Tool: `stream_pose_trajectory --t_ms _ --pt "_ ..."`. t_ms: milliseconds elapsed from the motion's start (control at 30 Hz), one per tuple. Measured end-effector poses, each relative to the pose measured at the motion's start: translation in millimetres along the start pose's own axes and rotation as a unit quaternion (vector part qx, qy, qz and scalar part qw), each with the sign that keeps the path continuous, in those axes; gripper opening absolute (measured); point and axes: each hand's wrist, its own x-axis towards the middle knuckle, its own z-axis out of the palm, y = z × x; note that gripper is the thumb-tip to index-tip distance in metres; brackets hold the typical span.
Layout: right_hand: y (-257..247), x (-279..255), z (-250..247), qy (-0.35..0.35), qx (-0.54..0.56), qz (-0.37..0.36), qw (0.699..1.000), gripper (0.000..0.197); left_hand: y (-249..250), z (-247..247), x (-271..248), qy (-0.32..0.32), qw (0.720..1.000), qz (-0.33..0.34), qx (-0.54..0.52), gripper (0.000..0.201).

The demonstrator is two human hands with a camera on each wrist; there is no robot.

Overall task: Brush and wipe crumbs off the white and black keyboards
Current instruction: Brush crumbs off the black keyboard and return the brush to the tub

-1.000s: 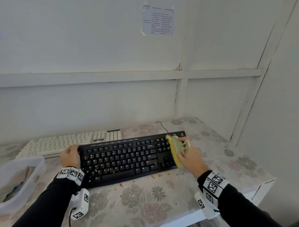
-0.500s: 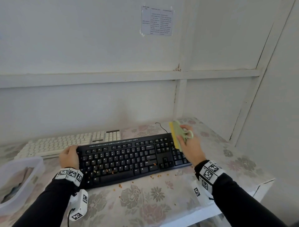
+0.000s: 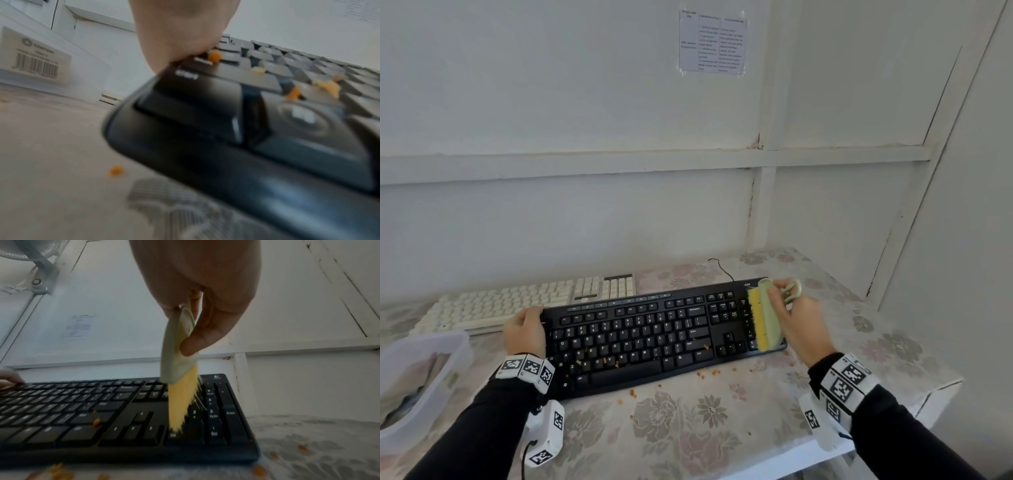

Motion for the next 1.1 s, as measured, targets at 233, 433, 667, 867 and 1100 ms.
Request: stream_pose_trajectory --t_ms 233,433,667,867,1100 --pt "-3.0 16.9 12.6 0.055 0.009 -0.033 0.998 0.007 -2.0 -1.1 2.5 -0.005 1.0 -0.001 0.003 0.031" --pt "0.8 7.7 0.9 0.037 -0.038 -0.053 0.997 0.019 -4.9 -0.7 5.6 -0.004 1.0 0.005 0.0 0.031" --pt "0.1 7.5 -3.3 0.019 -0.052 -0.052 0.997 0.031 -6.2 0.5 6.6 0.001 1.0 0.008 0.005 0.025" --pt "-3.9 -11.9 -12.5 -0.025 -0.067 -0.039 0.997 0.04 -7.5 -0.8 7.8 0.002 1.0 0.006 0.008 0.025" --pt "-9.7 4.3 -12.0 0.033 0.037 -0.058 0.997 0.02 -4.3 0.8 4.2 0.002 1.0 0.009 -0.008 0.017"
